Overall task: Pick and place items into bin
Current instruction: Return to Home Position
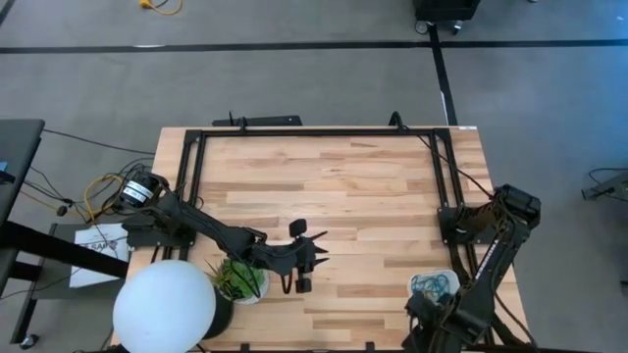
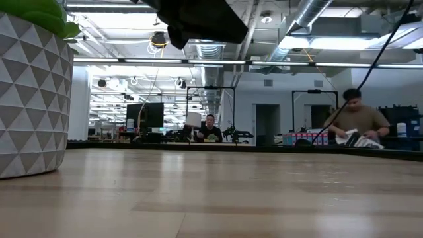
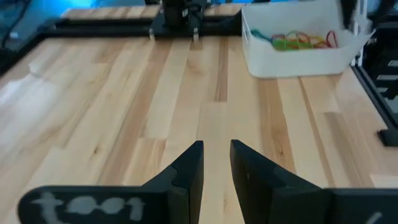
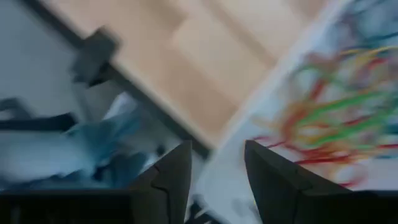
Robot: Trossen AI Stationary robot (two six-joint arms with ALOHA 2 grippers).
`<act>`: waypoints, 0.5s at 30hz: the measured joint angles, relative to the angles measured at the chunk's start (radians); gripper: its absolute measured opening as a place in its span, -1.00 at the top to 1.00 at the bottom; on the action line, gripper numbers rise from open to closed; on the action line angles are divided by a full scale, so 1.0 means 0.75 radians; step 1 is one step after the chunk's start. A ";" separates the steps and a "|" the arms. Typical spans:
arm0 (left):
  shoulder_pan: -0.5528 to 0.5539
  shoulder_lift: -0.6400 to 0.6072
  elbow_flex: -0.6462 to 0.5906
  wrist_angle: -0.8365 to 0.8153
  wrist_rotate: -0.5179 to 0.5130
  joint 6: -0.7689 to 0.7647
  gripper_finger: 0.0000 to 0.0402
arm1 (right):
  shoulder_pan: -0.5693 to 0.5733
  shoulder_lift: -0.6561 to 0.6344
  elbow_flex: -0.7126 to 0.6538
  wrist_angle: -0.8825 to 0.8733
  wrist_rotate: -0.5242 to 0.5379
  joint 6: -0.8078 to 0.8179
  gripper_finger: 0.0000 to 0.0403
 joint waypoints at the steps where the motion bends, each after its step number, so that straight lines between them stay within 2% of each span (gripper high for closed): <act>1: 0.000 0.000 0.000 -0.016 0.004 -0.014 0.65 | -0.001 0.000 0.000 0.044 0.000 -0.002 0.29; 4: 0.006 0.000 0.000 -0.018 0.012 -0.056 0.65 | -0.001 0.000 0.000 0.159 0.024 -0.005 0.31; 8: 0.023 -0.005 0.000 -0.026 0.045 -0.069 0.65 | -0.006 0.000 0.000 0.220 0.183 -0.048 0.32; 12: 0.052 -0.091 0.000 -0.080 0.152 -0.140 0.65 | -0.052 0.000 0.000 0.173 0.569 -0.607 0.30; 13: 0.063 -0.136 0.000 -0.098 0.190 -0.154 0.65 | -0.078 -0.008 0.000 0.169 0.634 -0.744 0.30; 15: 0.083 -0.247 0.000 -0.164 0.260 -0.153 0.65 | -0.145 -0.045 -0.001 0.157 0.656 -0.956 0.30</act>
